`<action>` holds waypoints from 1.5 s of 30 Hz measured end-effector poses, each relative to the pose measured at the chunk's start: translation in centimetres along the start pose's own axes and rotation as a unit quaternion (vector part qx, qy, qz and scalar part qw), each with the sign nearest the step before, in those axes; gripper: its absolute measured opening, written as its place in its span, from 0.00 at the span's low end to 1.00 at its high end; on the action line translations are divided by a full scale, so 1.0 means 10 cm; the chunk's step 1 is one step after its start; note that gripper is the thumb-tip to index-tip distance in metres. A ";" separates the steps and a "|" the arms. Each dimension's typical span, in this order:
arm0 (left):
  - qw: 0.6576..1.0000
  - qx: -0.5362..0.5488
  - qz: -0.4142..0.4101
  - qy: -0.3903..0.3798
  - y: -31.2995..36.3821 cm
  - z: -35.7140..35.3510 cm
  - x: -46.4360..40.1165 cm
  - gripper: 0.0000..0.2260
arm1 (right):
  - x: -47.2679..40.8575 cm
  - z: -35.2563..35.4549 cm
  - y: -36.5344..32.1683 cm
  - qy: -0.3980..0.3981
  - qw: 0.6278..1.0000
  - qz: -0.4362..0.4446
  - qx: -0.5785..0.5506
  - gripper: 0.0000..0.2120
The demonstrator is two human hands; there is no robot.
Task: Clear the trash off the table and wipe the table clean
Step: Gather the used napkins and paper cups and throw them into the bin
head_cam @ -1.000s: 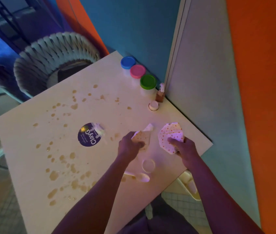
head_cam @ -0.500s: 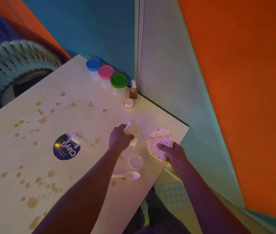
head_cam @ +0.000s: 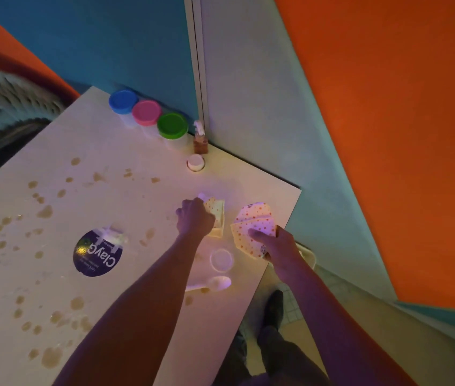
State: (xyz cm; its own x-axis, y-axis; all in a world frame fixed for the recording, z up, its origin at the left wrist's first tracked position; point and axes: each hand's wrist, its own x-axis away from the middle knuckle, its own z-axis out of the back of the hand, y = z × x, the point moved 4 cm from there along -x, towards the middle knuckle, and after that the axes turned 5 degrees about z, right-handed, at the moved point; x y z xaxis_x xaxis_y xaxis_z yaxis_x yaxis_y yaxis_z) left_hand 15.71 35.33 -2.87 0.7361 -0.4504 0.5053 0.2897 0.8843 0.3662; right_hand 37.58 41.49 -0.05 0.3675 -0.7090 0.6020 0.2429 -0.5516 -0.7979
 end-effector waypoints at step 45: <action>0.989 0.093 -0.025 0.113 0.59 -0.24 1.25 0.19 | 0.45 2.26 0.53 0.082 0.972 -0.060 -0.212 0.16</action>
State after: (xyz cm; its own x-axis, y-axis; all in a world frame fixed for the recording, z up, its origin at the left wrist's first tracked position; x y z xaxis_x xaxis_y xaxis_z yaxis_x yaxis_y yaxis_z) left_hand 28.07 35.22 3.76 0.8473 -0.4359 0.3036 0.2273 0.8141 0.5343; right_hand 60.86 45.29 -2.23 0.2031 -0.6692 0.7148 -0.1301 -0.7420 -0.6577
